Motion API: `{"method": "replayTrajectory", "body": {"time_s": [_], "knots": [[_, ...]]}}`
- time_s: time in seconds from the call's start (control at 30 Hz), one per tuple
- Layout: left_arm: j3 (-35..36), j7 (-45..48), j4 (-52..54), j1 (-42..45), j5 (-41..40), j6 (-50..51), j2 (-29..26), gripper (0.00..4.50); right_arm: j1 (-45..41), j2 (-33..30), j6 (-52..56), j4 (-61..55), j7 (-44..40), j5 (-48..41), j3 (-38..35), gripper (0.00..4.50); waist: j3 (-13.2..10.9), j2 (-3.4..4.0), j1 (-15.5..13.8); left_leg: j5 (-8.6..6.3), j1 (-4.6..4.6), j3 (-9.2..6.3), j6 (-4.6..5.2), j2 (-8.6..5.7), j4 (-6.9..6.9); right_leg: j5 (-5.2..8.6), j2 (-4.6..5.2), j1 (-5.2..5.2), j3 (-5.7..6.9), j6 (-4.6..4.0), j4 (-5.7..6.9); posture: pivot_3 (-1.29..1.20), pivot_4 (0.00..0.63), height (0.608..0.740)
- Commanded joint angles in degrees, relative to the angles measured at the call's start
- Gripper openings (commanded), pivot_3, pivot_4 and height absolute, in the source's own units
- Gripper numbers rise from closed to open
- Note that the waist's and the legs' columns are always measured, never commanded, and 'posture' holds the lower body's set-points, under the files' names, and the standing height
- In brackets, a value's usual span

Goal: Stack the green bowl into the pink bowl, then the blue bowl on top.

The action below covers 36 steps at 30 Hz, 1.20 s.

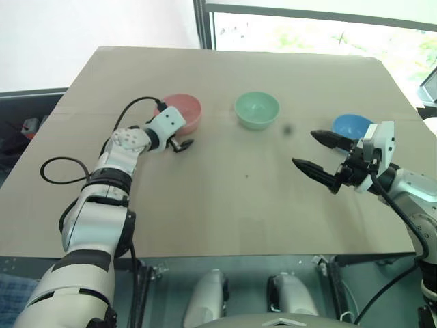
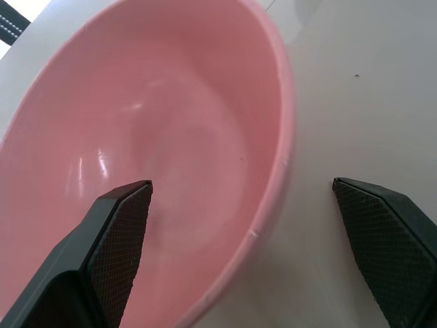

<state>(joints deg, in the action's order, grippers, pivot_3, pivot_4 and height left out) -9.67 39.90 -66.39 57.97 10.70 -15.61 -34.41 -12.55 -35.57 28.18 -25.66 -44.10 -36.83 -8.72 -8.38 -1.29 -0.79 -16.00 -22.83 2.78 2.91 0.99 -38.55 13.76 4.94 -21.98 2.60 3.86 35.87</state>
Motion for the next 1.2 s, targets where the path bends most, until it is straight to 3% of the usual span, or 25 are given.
{"method": "replayTrajectory", "body": {"time_s": [0.03, 0.1, 0.2, 0.63, 0.73, 0.9, 0.93, 1.2], "knots": [[-0.6, -0.2, -3.9, 3.0, 2.0, -2.5, 0.1, 4.24, -1.2, -0.5, -1.2, -0.4, -0.4, 0.0, -0.7, 4.48, 0.0, 0.0, 0.0, 0.0, 0.0, 0.0, 0.0, 0.0, 0.0, 0.0, 0.0, 0.0, 0.0, 0.0, 0.0, 0.0, 0.15, 0.74], [-0.7, 0.1, -4.7, 3.5, 2.6, -3.0, 0.3, 3.82, -1.2, -0.3, -1.1, -0.5, -0.4, 0.2, -0.5, 4.5, 0.0, 0.0, 0.0, 0.0, 0.0, 0.0, 0.0, 0.0, -0.01, 0.0, 0.0, 0.0, 0.0, 0.0, 0.01, 0.0, 0.15, 0.74], [-1.1, -0.2, -5.6, 4.3, 3.8, -3.8, 1.0, 2.78, -1.2, -0.1, -1.2, -0.6, -0.5, 0.4, -0.1, 4.5, 0.0, 0.0, 0.0, 0.0, -0.01, -0.01, 0.0, 0.0, -0.01, 0.0, 0.0, 0.0, 0.01, 0.0, 0.01, 0.0, 0.15, 0.74], [-1.7, 2.8, -5.0, 1.5, 4.9, -8.5, 1.1, 2.78, -1.2, 0.4, -1.6, -0.9, 0.0, 0.7, 0.4, 4.5, 0.0, 0.0, 0.0, 0.0, -0.02, -0.01, 0.0, 0.0, -0.03, 0.0, 0.01, 0.0, 0.01, 0.0, 0.02, 0.0, 0.15, 0.74], [-1.1, 2.4, -5.1, 1.5, 4.5, -8.2, 0.9, 2.12, -1.1, 0.3, -1.7, -0.8, -0.1, 0.8, 0.3, 4.5, 0.0, -0.01, 0.0, 0.0, -0.01, -0.01, 0.0, 0.0, -0.04, 0.0, 0.01, 0.01, 0.01, 0.0, 0.02, 0.0, 0.15, 0.74], [-1.2, 2.5, -5.1, 1.6, 4.8, -8.3, 0.2, 0.26, -1.7, 0.1, -1.9, -0.2, -0.5, 1.0, 0.3, 4.5, 0.0, -0.01, 0.0, 0.0, 0.0, -0.02, 0.0, 0.02, -0.07, 0.0, 0.0, 0.0, 0.02, 0.0, 0.03, 0.0, 0.15, 0.74], [-1.2, 2.4, -5.1, 1.5, 4.9, -8.2, 0.0, 0.12, -1.8, 0.1, -1.9, 0.0, -0.7, 1.1, 0.4, 4.5, 0.0, 0.02, 0.0, 0.0, 0.0, -0.03, 0.0, 0.02, -0.08, 0.0, 0.0, 0.01, 0.02, 0.0, 0.02, 0.0, 0.15, 0.74], [-2.4, 4.6, -4.1, 1.5, 6.1, -10.7, 0.1, 0.12, -2.4, -0.1, -2.4, 0.9, -1.2, 1.4, 0.4, 4.5, 0.0, 0.0, 0.0, 0.0, 0.03, 0.0, 0.0, 0.02, -0.1, 0.0, 0.01, 0.02, -0.01, 0.0, 0.03, 0.0, 0.15, 0.74]]}}
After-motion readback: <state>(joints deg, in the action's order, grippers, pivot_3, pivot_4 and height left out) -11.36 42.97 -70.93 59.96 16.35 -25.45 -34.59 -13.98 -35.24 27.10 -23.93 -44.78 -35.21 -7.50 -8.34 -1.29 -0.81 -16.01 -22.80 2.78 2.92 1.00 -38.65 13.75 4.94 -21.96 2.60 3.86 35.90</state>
